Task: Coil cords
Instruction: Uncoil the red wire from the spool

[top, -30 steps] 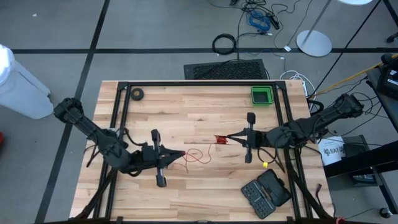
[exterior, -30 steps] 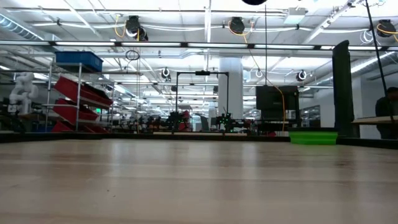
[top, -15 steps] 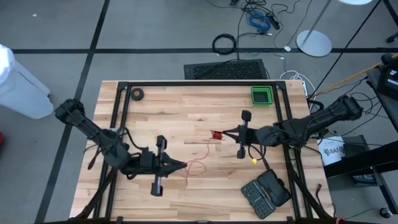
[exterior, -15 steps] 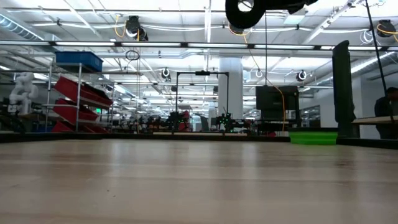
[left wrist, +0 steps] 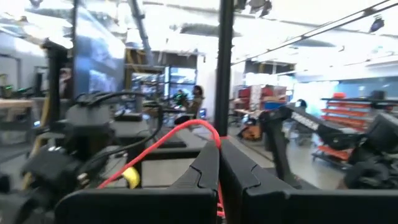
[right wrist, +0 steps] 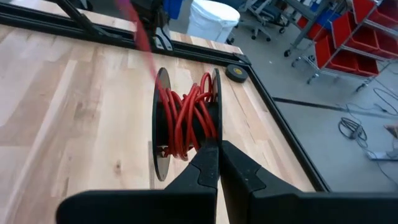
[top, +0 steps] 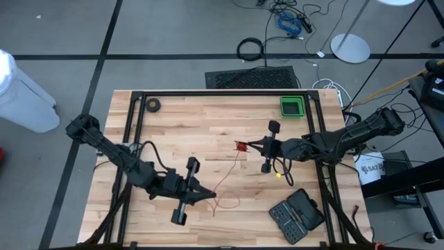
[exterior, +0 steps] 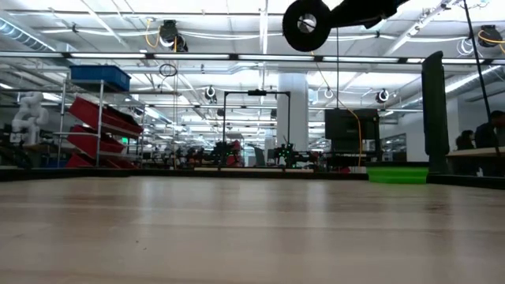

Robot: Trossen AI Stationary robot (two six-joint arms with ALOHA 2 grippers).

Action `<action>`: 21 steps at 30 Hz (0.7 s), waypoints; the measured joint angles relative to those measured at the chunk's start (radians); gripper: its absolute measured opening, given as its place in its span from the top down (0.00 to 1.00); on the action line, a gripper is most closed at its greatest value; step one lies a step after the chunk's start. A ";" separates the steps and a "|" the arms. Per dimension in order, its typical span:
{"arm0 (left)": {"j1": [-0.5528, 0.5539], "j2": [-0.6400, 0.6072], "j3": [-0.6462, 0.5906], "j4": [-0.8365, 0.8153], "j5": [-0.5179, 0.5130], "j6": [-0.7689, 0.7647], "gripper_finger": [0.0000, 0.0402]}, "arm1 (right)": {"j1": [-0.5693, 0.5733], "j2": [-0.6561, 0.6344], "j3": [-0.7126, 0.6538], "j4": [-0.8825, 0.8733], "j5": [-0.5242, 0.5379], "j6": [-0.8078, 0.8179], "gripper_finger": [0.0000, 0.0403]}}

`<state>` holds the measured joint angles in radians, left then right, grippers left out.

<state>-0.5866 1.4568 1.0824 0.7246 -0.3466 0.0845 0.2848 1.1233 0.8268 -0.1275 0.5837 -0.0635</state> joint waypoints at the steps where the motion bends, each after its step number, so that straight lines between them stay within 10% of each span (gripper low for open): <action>1: 0.003 0.010 0.011 0.002 0.010 0.000 1.00 | -0.003 0.000 0.000 -0.006 0.007 0.002 1.00; 21: 0.127 0.291 0.235 -0.182 0.299 -0.152 1.00 | 0.002 -0.070 0.000 -0.018 0.065 0.083 1.00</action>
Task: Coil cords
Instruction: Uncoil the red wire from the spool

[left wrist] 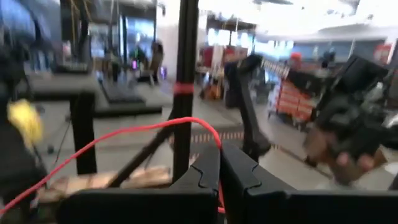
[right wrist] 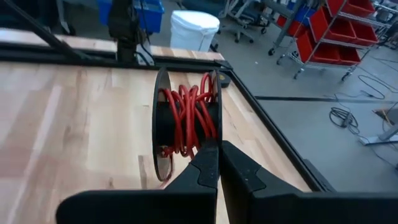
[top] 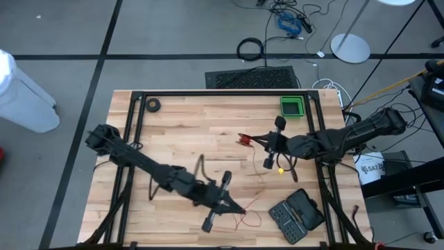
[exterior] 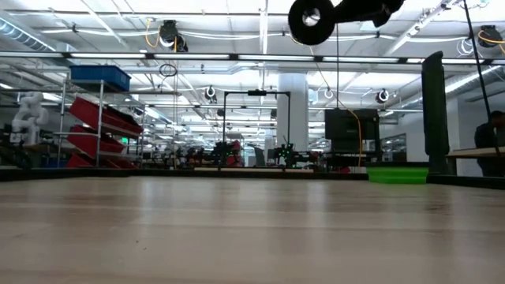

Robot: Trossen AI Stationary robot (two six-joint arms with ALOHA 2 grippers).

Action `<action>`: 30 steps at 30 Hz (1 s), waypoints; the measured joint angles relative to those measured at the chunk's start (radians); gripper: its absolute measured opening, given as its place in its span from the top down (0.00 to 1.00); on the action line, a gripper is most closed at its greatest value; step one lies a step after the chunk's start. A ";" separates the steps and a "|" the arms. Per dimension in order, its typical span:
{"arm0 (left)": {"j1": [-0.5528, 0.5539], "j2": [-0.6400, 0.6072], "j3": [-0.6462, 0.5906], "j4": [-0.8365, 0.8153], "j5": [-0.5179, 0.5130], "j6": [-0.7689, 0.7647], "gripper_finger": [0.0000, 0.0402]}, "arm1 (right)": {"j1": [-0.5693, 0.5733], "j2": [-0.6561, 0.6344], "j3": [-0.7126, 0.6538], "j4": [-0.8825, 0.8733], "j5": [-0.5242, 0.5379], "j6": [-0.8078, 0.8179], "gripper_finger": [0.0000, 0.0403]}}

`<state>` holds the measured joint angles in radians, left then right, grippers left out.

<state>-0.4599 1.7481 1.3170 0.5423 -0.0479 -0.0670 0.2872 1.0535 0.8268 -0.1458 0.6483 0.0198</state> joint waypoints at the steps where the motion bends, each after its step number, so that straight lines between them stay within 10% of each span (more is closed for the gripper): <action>1: 0.010 0.004 0.004 -0.032 0.010 -0.011 1.00 | 0.005 -0.012 0.000 -0.003 -0.002 0.001 1.00; 30: 0.090 0.007 0.007 -0.989 -0.066 -0.200 0.92 | 0.134 -0.168 0.000 -0.012 -0.024 -0.004 1.00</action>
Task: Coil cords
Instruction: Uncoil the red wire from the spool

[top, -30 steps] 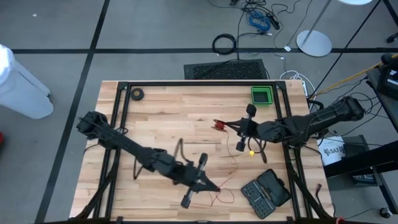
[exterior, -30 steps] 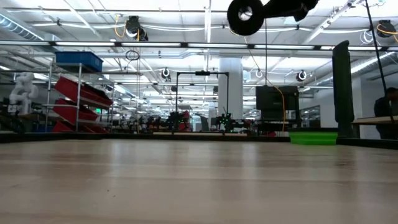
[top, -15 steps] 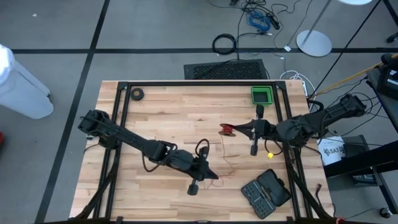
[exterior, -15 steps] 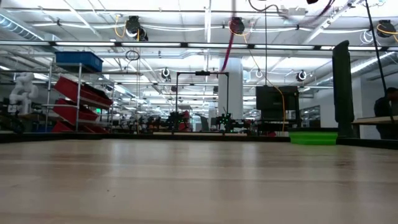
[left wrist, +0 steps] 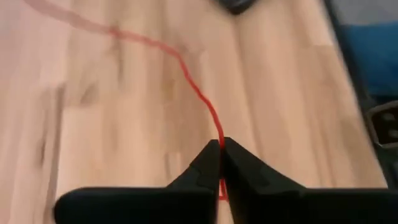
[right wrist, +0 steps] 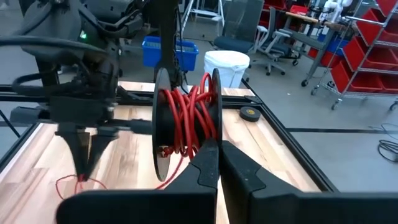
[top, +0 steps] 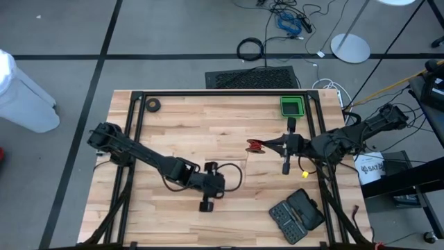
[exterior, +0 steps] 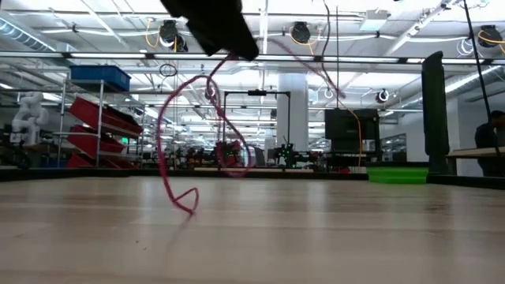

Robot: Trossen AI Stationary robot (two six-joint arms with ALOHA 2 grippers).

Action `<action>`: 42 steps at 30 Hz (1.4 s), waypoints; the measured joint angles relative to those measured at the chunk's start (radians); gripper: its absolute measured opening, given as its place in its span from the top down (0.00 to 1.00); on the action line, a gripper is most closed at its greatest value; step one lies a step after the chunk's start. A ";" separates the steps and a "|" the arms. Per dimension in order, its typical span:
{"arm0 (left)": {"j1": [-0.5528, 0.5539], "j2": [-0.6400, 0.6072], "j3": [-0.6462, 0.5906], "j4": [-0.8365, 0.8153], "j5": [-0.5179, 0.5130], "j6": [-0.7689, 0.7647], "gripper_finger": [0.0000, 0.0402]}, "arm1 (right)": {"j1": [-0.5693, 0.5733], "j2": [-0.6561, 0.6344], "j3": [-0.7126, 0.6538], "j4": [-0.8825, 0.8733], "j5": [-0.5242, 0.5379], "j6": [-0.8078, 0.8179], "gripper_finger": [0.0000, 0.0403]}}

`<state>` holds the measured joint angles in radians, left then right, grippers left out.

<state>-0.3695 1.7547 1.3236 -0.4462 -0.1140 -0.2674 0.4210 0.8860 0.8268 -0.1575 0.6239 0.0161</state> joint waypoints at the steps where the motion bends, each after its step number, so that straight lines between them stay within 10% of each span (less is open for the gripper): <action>1: 0.001 0.000 0.000 -0.003 -0.012 -0.029 0.89 | 0.000 0.000 0.000 -0.004 0.000 -0.001 1.00; 11: 0.003 -0.002 0.000 0.001 -0.107 -0.039 0.65 | 0.000 0.000 0.000 -0.048 0.000 0.011 1.00; 19: 0.002 -0.004 0.000 -0.050 -0.133 -0.029 0.64 | 0.000 -0.016 0.000 -0.085 0.000 0.024 1.00; 29: 0.003 -0.037 -0.001 -0.150 -0.426 0.038 0.64 | 0.000 -0.046 0.000 -0.110 0.000 0.042 1.00; 42: -0.016 -0.095 -0.001 -0.073 -0.448 0.038 0.64 | 0.000 -0.047 0.000 -0.110 -0.001 0.052 1.00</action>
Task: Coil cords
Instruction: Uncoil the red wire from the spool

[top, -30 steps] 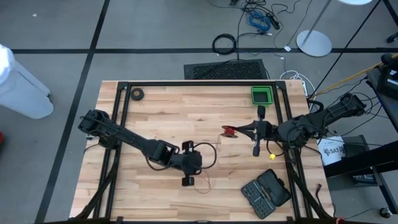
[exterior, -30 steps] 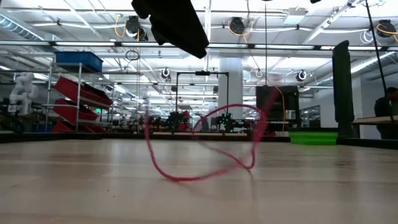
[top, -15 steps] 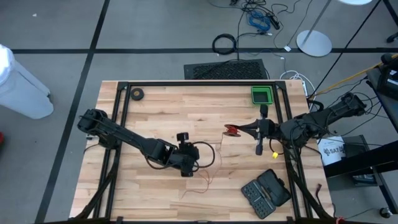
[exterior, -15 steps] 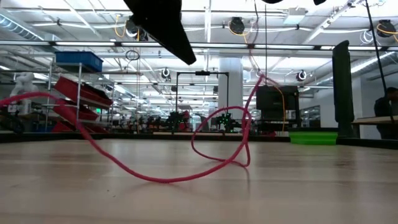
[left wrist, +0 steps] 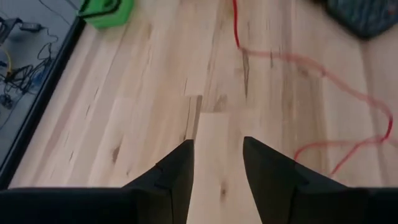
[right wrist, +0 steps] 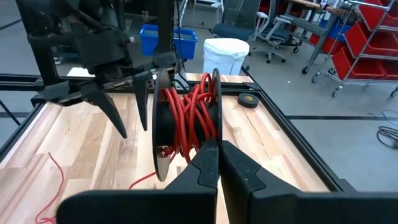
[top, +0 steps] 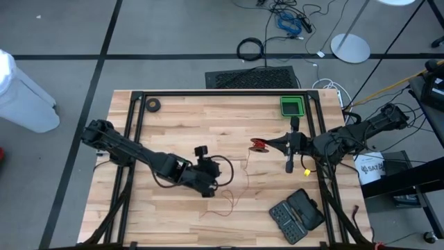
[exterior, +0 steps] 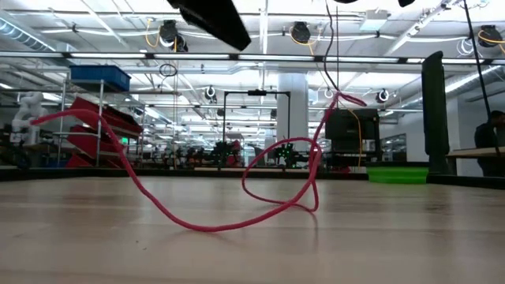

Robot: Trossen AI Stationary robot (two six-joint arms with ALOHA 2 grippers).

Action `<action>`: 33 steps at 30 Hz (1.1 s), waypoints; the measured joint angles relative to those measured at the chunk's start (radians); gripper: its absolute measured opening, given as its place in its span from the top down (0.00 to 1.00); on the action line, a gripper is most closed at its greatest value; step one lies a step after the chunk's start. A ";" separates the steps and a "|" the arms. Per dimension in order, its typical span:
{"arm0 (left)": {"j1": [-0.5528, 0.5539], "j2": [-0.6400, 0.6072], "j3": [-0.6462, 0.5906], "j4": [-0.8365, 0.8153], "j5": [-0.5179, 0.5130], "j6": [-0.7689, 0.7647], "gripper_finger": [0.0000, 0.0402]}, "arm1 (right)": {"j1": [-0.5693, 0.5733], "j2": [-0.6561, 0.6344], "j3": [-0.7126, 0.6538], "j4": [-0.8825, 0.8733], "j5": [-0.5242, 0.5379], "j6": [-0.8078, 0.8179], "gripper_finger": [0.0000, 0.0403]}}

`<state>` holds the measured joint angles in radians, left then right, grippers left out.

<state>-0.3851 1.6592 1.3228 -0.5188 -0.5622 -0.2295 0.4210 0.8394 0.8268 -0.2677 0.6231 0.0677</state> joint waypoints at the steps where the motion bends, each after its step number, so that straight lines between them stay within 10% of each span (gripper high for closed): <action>1: 0.004 0.000 0.000 0.037 -0.004 0.000 0.64 | 0.000 0.000 0.000 0.000 0.000 0.000 1.00; 10: 0.033 0.073 0.000 0.484 0.036 0.065 0.64 | 0.000 0.000 0.000 0.007 0.000 0.012 1.00; 33: 0.070 0.185 0.000 0.585 0.107 0.026 0.64 | 0.000 0.000 0.000 -0.007 0.000 0.018 1.00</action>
<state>-0.3153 1.8439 1.3228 0.0663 -0.4548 -0.2039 0.4206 0.8394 0.8268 -0.2749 0.6228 0.0860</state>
